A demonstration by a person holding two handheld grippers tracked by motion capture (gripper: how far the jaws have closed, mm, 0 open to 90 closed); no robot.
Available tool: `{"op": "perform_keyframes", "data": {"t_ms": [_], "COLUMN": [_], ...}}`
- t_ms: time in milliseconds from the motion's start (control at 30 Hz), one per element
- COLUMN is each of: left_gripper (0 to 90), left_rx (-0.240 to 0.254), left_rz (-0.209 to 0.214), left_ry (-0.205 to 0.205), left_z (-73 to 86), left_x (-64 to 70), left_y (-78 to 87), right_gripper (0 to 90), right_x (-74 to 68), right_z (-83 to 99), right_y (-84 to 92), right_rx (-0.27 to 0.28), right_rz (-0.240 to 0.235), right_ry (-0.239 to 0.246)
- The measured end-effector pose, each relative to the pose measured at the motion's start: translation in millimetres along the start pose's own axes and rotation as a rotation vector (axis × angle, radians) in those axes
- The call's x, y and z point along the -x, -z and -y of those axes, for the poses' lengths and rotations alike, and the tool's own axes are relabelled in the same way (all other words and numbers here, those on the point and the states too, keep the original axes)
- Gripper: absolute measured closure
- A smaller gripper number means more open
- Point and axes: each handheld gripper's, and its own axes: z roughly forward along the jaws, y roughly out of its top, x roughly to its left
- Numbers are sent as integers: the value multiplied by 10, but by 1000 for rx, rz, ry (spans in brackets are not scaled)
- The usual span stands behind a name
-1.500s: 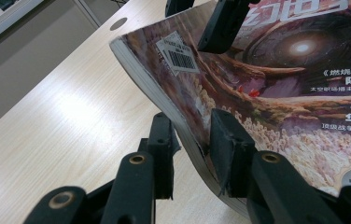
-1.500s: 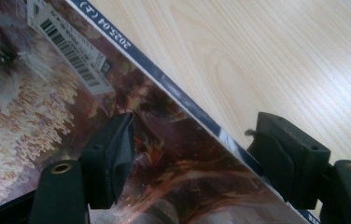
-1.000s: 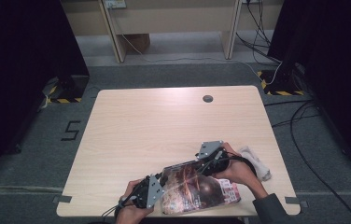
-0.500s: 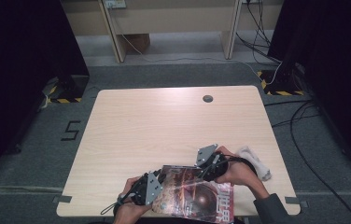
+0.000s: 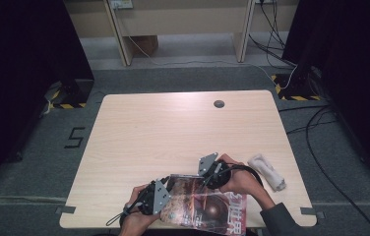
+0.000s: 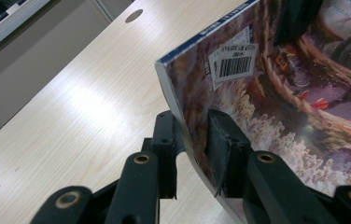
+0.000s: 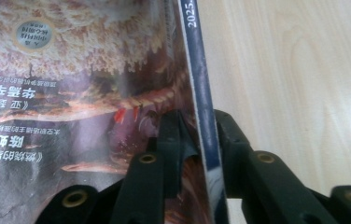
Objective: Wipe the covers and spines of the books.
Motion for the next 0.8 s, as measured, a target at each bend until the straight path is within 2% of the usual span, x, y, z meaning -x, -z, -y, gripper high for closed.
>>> {"op": "perform_keyframes", "data": {"t_ms": [67,133,200,233,267,333,367,400,433,467,500,567,600,633,800], "left_gripper": [666,633,536,507,505,471,436,397,382,374,368,360,351,342,305], "left_rx": [-6,-7,-11,-5,0,0,-11,-25,-28,-32,-30,-28,-27,-43,-83], "left_rz": [4,7,-7,-12,-7,-1,7,10,7,6,13,19,22,32,81], "left_ry": [25,50,78,105,128,167,185,203,219,236,256,274,267,288,329], "left_z": [12,14,9,12,17,29,34,43,53,59,61,63,66,75,98], "left_x": [-16,-33,-55,-74,-89,-119,-133,-141,-146,-153,-160,-173,-180,-168,-129], "left_y": [-14,-17,-16,-8,3,20,23,27,34,46,57,71,70,77,95], "right_gripper": [802,813,818,817,823,826,827,826,827,828,828,829,829,831,833], "right_x": [-39,-57,-62,-55,-65,-47,-55,-42,-46,-37,-37,-35,-29,-22,14], "right_z": [-37,-61,-66,-66,-61,-51,-45,-42,-39,-34,-33,-29,-21,-17,-28], "right_y": [23,40,50,48,50,42,49,52,60,65,77,92,98,106,166], "right_rx": [-1,0,1,4,-7,-9,-17,-12,-14,-11,-13,-12,-10,-12,-22], "right_rz": [26,28,25,31,42,45,41,42,44,42,43,44,44,42,63], "right_ry": [8,9,1,3,-20,-14,-37,-25,-42,-26,-34,-35,-43,-41,-44]}}
